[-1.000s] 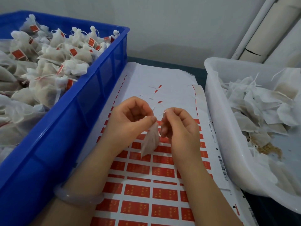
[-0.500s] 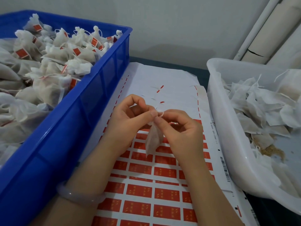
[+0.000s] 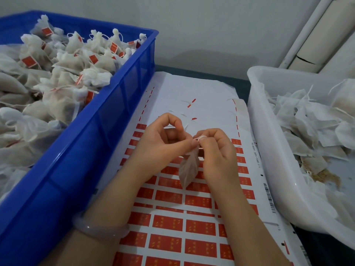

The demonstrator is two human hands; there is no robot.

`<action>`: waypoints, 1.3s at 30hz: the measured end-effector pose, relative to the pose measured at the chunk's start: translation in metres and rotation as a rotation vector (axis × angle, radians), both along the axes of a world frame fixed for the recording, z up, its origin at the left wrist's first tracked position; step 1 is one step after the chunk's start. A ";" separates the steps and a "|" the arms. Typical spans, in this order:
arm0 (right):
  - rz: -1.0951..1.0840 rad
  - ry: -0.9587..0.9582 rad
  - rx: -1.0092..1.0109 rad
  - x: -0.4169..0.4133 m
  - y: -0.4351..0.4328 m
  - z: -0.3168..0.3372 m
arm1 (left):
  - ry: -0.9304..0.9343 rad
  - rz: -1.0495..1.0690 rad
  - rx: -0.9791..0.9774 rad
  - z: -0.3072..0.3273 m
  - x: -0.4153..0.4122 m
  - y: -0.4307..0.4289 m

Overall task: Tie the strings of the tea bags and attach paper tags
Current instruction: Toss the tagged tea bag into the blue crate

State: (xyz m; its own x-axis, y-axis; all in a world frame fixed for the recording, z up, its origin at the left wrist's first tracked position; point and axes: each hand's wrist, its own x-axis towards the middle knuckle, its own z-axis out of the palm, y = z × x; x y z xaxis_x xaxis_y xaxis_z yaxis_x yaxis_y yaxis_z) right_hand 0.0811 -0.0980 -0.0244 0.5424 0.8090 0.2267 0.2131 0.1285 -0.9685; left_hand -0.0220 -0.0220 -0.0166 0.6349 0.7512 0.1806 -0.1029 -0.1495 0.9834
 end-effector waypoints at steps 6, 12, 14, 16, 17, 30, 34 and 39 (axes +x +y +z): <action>0.020 0.004 -0.023 0.001 0.001 -0.003 | -0.059 -0.117 -0.074 0.000 -0.002 0.001; 0.052 -0.013 -0.014 0.005 0.002 -0.004 | 0.002 0.004 0.053 0.005 -0.001 -0.002; 0.045 -0.011 -0.012 0.006 0.002 -0.004 | 0.048 0.034 0.099 0.006 -0.001 -0.002; 0.031 -0.018 -0.016 0.007 0.002 -0.004 | 0.084 0.043 0.139 0.006 -0.002 -0.001; 0.019 -0.025 -0.012 0.008 0.002 -0.004 | 0.105 0.049 0.158 0.006 -0.003 0.000; -0.207 0.184 0.071 0.016 0.002 -0.001 | -0.019 -0.028 -0.165 0.005 -0.005 0.001; -0.138 0.130 0.213 0.020 -0.003 0.006 | -0.087 -0.035 -0.273 0.005 -0.003 0.000; 0.099 -0.226 0.199 0.010 -0.005 0.010 | -0.164 -0.109 -0.258 0.003 -0.004 0.001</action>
